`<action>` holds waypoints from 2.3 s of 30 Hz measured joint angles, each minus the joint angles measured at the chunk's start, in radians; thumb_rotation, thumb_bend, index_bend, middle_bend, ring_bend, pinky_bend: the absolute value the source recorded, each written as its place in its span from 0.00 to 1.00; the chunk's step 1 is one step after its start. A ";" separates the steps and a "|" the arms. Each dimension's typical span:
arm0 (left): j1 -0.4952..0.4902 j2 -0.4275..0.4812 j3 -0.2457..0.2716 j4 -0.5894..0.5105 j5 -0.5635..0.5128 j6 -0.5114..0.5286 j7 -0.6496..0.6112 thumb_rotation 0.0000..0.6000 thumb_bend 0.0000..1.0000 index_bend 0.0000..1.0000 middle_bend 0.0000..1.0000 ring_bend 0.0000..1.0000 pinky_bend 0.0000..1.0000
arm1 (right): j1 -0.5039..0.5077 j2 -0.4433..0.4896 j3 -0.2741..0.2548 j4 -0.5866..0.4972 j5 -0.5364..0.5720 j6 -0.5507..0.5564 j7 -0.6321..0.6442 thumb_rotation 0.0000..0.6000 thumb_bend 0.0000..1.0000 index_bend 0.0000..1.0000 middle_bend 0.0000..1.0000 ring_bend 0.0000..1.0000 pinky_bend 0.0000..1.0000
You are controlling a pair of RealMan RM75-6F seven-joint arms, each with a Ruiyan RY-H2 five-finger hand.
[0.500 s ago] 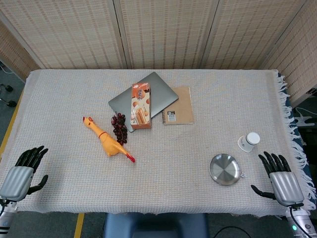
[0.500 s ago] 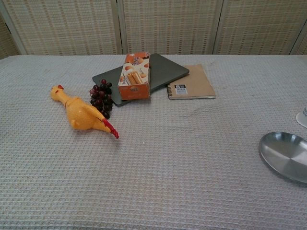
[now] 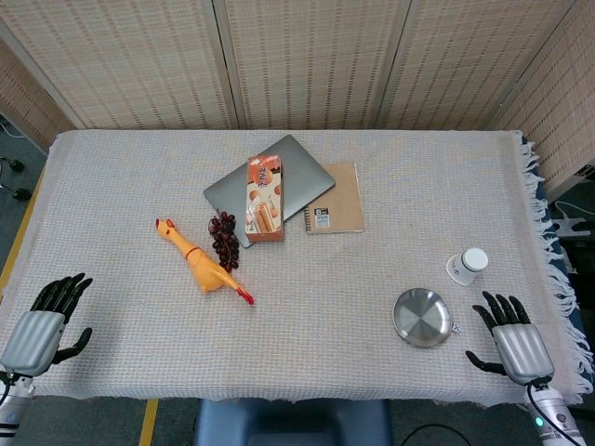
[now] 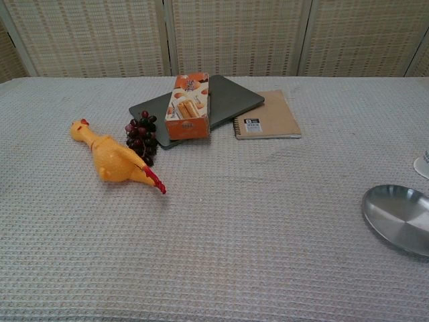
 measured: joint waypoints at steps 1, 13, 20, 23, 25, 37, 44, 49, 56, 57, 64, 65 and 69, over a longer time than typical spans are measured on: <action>0.001 0.000 0.001 0.001 0.001 0.002 -0.002 1.00 0.40 0.00 0.00 0.00 0.08 | 0.003 -0.014 0.002 0.018 0.006 -0.006 -0.005 0.75 0.20 0.25 0.00 0.00 0.00; 0.000 0.002 0.002 0.000 0.001 0.000 -0.004 1.00 0.40 0.00 0.00 0.00 0.08 | 0.031 -0.112 0.017 0.157 0.019 -0.043 0.009 0.92 0.24 0.31 0.00 0.00 0.00; 0.002 0.004 0.001 0.002 0.001 0.004 -0.012 1.00 0.40 0.00 0.00 0.00 0.08 | 0.052 -0.152 0.021 0.199 0.012 -0.064 0.033 0.99 0.24 0.35 0.00 0.00 0.00; 0.002 0.005 0.001 0.001 0.001 0.005 -0.013 1.00 0.40 0.00 0.00 0.00 0.08 | 0.054 -0.157 0.022 0.204 0.012 -0.066 0.035 1.00 0.24 0.37 0.00 0.00 0.00; 0.002 0.006 0.001 0.001 0.002 0.005 -0.016 1.00 0.40 0.00 0.00 0.00 0.08 | 0.057 -0.163 0.022 0.208 0.011 -0.070 0.039 1.00 0.24 0.38 0.00 0.00 0.00; 0.004 0.012 0.000 -0.003 0.003 0.011 -0.025 1.00 0.40 0.00 0.00 0.00 0.08 | 0.086 -0.193 0.027 0.234 0.031 -0.125 0.060 1.00 0.25 0.39 0.00 0.00 0.00; 0.004 0.014 0.001 0.001 0.005 0.012 -0.033 1.00 0.40 0.00 0.00 0.00 0.08 | 0.091 -0.203 0.026 0.236 0.027 -0.120 0.061 1.00 0.25 0.46 0.00 0.00 0.00; 0.005 0.014 0.000 0.005 0.005 0.014 -0.038 1.00 0.40 0.00 0.00 0.00 0.08 | 0.092 -0.207 0.027 0.236 0.031 -0.119 0.053 1.00 0.26 0.49 0.00 0.00 0.00; 0.005 0.013 0.001 0.005 0.006 0.014 -0.035 1.00 0.40 0.00 0.00 0.00 0.08 | 0.091 -0.216 0.033 0.242 0.039 -0.105 0.039 1.00 0.28 0.58 0.00 0.00 0.06; 0.005 0.013 0.001 0.005 0.006 0.014 -0.034 1.00 0.40 0.00 0.00 0.00 0.08 | 0.091 -0.217 0.034 0.244 0.038 -0.101 0.039 1.00 0.28 0.59 0.00 0.00 0.06; 0.005 0.014 -0.001 0.003 0.003 0.014 -0.031 1.00 0.40 0.00 0.00 0.00 0.08 | 0.073 -0.185 0.041 0.204 0.021 -0.025 0.050 1.00 0.29 0.60 0.00 0.00 0.06; 0.005 0.013 -0.001 0.003 0.003 0.013 -0.031 1.00 0.40 0.00 0.00 0.00 0.08 | 0.069 -0.176 0.044 0.192 0.018 -0.009 0.053 1.00 0.29 0.60 0.00 0.00 0.06; 0.002 0.012 0.001 0.003 0.006 0.008 -0.029 1.00 0.40 0.00 0.00 0.00 0.08 | 0.070 -0.143 0.058 0.129 0.001 0.021 0.059 1.00 0.29 0.60 0.00 0.00 0.06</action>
